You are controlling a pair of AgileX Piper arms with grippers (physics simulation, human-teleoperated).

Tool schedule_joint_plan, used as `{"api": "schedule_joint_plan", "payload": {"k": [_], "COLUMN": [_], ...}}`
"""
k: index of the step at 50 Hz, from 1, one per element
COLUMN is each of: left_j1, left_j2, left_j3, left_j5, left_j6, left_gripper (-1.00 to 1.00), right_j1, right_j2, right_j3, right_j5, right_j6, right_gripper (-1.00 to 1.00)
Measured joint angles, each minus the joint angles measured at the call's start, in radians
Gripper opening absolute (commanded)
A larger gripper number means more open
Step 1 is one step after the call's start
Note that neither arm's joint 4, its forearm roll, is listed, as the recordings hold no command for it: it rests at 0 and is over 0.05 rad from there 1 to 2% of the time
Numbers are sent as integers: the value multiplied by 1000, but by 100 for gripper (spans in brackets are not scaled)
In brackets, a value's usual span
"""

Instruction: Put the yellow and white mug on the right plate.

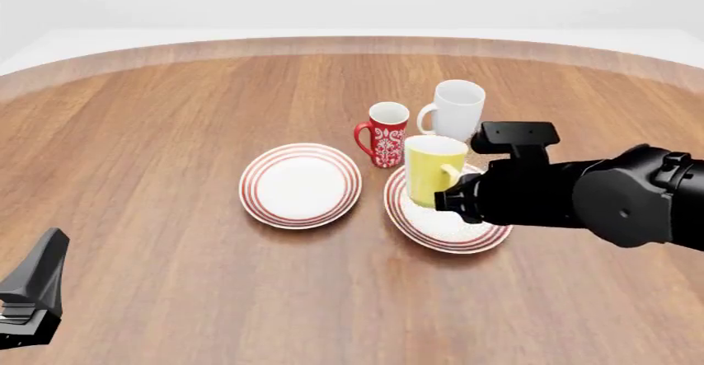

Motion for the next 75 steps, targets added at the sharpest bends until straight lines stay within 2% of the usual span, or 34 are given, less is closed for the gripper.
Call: {"api": "schedule_joint_plan", "payload": {"k": [16, 38, 62, 75], "left_j1": [0, 0, 0, 0], "left_j2": [0, 0, 0, 0], "left_j3": [0, 0, 0, 0], "left_j5": [0, 0, 0, 0], "left_j6": [0, 0, 0, 0], "left_gripper": [100, 100, 100, 100], "right_j1": [-57, -100, -125, -125], "right_j2": [7, 62, 109, 157], "right_j3": [9, 37, 94, 113], "right_j5": [-39, -146, -296, -366], "right_j6": [-44, -88, -122, -121], "right_gripper": [-100, -100, -100, -100]}}
